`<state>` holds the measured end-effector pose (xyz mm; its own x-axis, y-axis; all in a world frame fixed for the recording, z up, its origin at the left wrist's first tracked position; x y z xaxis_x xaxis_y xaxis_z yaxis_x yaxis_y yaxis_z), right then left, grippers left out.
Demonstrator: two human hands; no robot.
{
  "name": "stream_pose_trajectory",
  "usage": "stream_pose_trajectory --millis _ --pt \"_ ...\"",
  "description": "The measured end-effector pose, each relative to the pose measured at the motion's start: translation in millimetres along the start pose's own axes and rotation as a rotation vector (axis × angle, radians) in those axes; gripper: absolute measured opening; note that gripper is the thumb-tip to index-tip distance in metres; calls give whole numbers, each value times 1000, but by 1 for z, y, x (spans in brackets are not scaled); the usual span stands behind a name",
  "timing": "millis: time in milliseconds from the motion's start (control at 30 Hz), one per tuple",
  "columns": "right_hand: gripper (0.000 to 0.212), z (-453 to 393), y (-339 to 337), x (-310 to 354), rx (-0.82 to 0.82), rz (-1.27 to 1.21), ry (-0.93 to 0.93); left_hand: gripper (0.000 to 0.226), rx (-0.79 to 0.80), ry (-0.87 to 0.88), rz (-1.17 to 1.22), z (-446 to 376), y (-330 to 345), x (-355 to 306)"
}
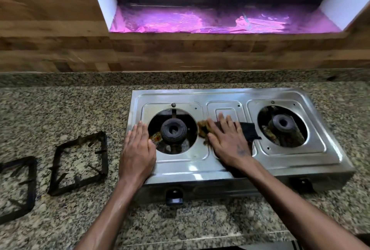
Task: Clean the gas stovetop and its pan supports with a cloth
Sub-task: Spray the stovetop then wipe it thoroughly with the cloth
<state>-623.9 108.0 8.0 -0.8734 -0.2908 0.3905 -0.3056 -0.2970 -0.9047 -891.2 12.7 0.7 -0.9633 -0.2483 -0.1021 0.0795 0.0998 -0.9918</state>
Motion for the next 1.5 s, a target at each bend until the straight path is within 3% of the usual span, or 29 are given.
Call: stream_pose_trajectory --millis 100,300,500,767,933,1200,1500 --pt "61 38 -1 -9 35 -14 -94 61 4 -12 20 -2 0 2" --pt "68 -15 -11 -28 -78 -11 116 59 -69 55 172 -3 -28 -52" --pt "70 -17 -10 -19 40 36 -94 64 -91 189 259 -11 -24 -145" --pt "56 -123 -44 -37 28 106 -138 63 37 281 112 -15 8 -196" --pt "55 -148 -84 -105 74 70 -36 62 45 315 12 -14 19 -199" --pt "56 -93 -137 -246 33 34 197 61 39 306 41 -14 17 -200" --pt "57 15 -121 -276 -83 18 291 63 58 304 37 -14 14 -201"
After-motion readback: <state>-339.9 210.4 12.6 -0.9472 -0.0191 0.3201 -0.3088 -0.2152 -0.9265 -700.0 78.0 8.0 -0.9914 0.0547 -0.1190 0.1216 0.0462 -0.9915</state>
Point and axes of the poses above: each hand's wrist, its own z-axis away from the middle knuckle, its own y-axis out of the palm, x = y × z, the point moved 3 cm from there along -z, towards the middle knuckle, and after that the axes turned 14 degrees about -z, right-handed, at the moved point
